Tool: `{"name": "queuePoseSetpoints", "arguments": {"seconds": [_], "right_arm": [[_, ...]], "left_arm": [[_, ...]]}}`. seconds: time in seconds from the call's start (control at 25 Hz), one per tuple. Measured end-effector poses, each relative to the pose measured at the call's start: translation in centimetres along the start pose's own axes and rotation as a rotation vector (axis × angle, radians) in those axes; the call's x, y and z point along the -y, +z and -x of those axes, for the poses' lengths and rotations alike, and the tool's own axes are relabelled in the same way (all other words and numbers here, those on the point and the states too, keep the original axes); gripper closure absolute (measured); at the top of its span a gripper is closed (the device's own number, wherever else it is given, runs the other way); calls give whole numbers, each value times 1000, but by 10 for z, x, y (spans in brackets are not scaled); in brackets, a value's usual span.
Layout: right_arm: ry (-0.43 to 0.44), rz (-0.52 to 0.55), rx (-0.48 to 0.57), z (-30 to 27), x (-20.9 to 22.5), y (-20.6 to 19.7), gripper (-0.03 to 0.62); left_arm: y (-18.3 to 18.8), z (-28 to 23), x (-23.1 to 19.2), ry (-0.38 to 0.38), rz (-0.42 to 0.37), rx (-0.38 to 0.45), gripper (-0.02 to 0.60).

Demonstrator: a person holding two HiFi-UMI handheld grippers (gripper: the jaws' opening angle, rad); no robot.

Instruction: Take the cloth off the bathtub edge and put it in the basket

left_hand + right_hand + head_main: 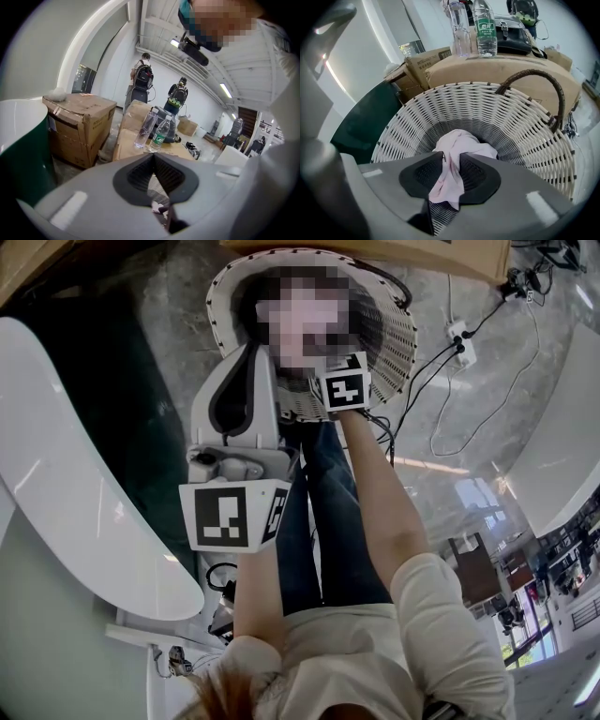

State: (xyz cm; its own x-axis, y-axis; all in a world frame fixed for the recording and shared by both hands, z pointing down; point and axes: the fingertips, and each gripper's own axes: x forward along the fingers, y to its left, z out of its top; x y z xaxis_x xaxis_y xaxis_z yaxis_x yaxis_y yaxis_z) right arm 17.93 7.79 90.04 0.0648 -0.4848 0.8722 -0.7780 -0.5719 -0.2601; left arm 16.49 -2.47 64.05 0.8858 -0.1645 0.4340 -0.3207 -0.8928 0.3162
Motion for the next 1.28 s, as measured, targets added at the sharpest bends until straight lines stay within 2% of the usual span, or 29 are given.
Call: {"name": "queuePoseSetpoints", "arguments": {"seconds": [0.16,0.52,1.12,1.28], "right_arm": [[38,-11,19,0,-4,3,505],[11,-7,76,6,2,15,505],[-16,6,89,16,1,20,510],[-36,-2,102,21,5,26,567]], "left_arm": [[2,-1,0,-2,-1,3,532],[3,1,-2,-1,1,9,532],[7,8,-5,7,9,25,532],[8,9,-6,12,12,27,532]]}}
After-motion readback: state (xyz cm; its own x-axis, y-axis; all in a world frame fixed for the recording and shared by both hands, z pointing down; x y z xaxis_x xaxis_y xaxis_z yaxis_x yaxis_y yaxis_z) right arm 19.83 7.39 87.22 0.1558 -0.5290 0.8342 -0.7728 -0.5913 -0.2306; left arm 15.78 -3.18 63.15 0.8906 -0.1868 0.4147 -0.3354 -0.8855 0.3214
